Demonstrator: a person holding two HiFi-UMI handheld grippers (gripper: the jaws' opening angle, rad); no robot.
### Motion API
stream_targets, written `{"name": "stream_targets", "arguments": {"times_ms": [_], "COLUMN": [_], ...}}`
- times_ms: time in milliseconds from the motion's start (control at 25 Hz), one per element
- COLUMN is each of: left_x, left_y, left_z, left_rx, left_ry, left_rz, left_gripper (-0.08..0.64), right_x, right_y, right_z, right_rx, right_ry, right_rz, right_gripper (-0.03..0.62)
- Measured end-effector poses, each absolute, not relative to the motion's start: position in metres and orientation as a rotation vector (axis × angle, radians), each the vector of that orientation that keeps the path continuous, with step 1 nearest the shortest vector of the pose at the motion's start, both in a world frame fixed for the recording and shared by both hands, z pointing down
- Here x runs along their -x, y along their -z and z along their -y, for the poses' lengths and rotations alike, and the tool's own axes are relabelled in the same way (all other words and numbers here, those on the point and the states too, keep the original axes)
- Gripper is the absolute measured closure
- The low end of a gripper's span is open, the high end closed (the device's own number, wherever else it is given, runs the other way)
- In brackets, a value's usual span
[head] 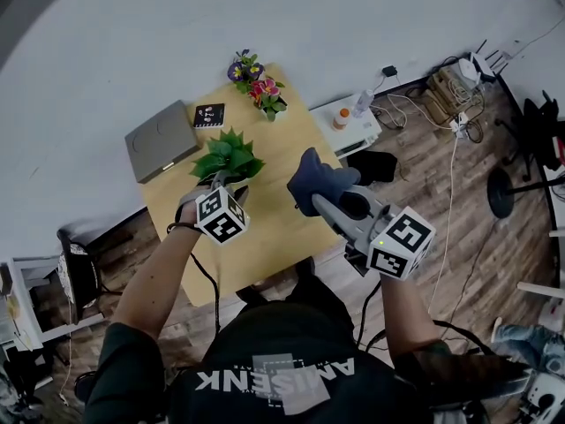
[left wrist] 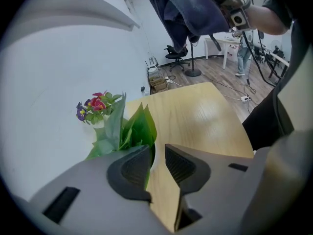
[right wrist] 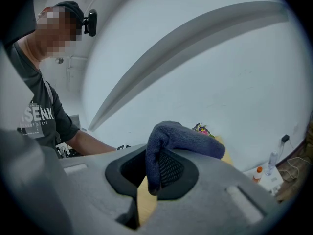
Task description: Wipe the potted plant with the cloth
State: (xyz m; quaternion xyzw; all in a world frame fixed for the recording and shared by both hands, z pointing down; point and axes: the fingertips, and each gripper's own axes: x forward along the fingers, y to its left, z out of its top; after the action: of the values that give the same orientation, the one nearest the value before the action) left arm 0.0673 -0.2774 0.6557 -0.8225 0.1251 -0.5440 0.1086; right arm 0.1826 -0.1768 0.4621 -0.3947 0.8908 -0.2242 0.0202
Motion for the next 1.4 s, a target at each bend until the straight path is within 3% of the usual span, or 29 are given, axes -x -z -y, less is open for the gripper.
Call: {"name": "stream_targets", "arguments": {"times_ms": [440,600,720,960,1400], "left_x": [-0.047,-0.02,-0.001,0.046,0.144], "left_y": [-0.545,-0.497,-0.464,-0.393,-0.305], "left_z": [0.249,0.24,0.225,0.218,0.218], "left_rx": [2.71,2.788,2.844,2.917,2.794], "left_ry": [1.188,1.002,0.877,0.455,0.093], "left_rz": [-0.568,-0.698,-0.745,-1.012,-1.475], "left_gripper": [0.46,0.463,0.517,0.517,0.558], "right_x": [-0.162,-0.139,-0.122,-0.086,-0.037], "right_y": [-0.411,-0.391,-0.375,-0.347,-0.307], "right_z": [0.184,0.188,0.19,0.199,0.205], "right_rx": [1.149,1.103,1.074,1.043,1.05], "right_ry": [0.554,0.489,0.437,0.359,0.231], "right_rz": [-2.797,-2.836,-2.864,-2.908,-2.917], "right_gripper": [0.563,0.563,0.563,0.563,0.563]}}
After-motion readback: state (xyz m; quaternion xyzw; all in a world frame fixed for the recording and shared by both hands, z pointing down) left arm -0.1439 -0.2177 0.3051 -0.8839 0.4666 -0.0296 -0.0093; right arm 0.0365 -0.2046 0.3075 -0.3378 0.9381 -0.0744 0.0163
